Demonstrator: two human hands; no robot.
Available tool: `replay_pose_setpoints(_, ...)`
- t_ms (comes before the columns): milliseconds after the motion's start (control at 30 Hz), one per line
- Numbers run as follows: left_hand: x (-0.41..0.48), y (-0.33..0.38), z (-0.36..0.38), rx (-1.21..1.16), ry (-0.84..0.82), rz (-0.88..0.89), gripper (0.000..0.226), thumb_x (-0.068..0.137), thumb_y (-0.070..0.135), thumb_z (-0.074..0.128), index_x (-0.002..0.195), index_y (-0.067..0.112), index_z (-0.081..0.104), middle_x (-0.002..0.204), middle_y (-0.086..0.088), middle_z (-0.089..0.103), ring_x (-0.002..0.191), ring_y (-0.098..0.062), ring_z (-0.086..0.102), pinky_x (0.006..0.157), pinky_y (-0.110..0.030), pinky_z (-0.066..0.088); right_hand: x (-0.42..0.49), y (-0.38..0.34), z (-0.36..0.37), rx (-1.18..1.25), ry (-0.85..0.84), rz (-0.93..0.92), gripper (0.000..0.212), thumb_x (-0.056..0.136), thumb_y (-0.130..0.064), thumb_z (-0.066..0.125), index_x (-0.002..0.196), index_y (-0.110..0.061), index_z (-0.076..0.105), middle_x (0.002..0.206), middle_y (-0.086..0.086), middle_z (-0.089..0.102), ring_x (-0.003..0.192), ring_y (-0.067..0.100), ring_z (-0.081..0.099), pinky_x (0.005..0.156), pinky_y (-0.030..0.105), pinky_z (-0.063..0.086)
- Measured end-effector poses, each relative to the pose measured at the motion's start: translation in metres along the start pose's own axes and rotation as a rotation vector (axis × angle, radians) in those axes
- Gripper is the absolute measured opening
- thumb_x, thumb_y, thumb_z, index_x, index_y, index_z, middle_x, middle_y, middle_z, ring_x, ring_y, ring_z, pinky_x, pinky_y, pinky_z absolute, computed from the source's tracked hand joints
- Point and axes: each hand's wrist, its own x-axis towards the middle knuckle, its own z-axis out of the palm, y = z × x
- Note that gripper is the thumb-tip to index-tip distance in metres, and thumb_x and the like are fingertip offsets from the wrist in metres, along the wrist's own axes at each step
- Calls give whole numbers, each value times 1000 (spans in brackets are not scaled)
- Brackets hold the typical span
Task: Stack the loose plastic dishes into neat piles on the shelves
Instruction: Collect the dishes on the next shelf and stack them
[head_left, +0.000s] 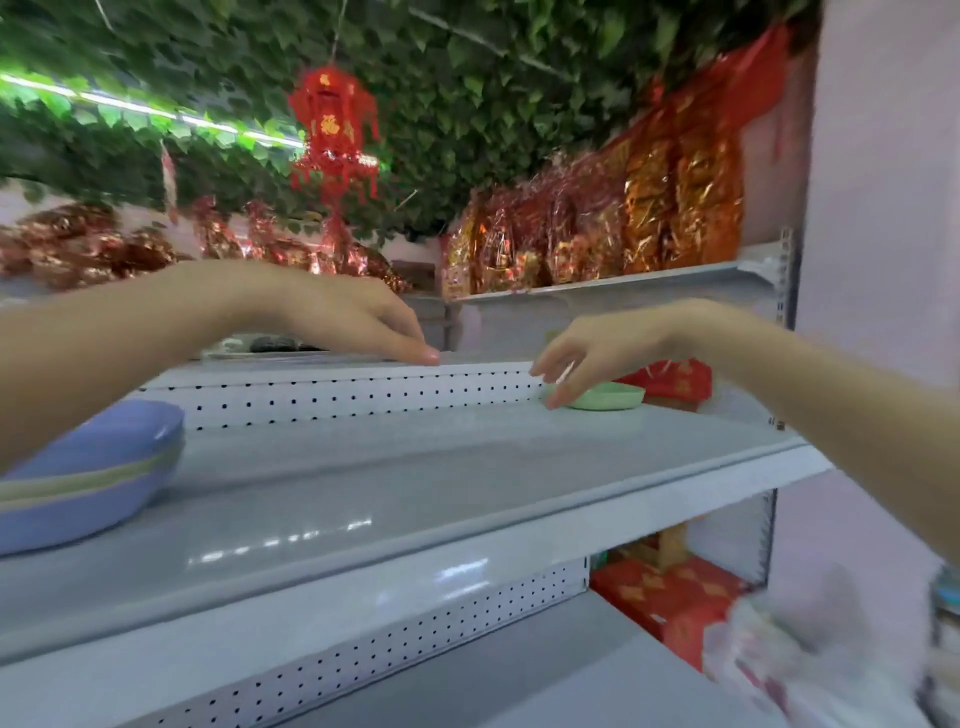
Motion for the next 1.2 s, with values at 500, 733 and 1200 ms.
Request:
replay_pose_setpoints(500, 228, 126, 74, -68, -114, -5, 51, 91, 47, 50, 135, 22, 43, 138, 2, 46, 123, -17, 47, 102, -31, 38, 70, 243, 9, 1, 125, 46, 48, 91, -35, 57, 134, -17, 50, 137, -2, 52, 120, 14, 51, 103, 28, 40)
replay_pose_setpoints(733, 276, 136, 114, -58, -149, 2, 45, 95, 37, 49, 134, 15, 46, 137, -4, 47, 124, -21, 45, 104, -30, 36, 109, 271, 23, -3, 76, -26, 41, 92, -29, 57, 130, -16, 54, 132, -3, 55, 118, 11, 52, 94, 19, 38)
replay_pose_setpoints(1200, 250, 126, 104, 63, 4, 27, 36, 92, 42, 52, 67, 15, 52, 74, -5, 54, 73, -23, 52, 69, -35, 42, 98, 239, 21, -114, 373, -188, 11, 83, -34, 67, 77, -36, 58, 77, -19, 58, 83, 9, 59, 71, 29, 45)
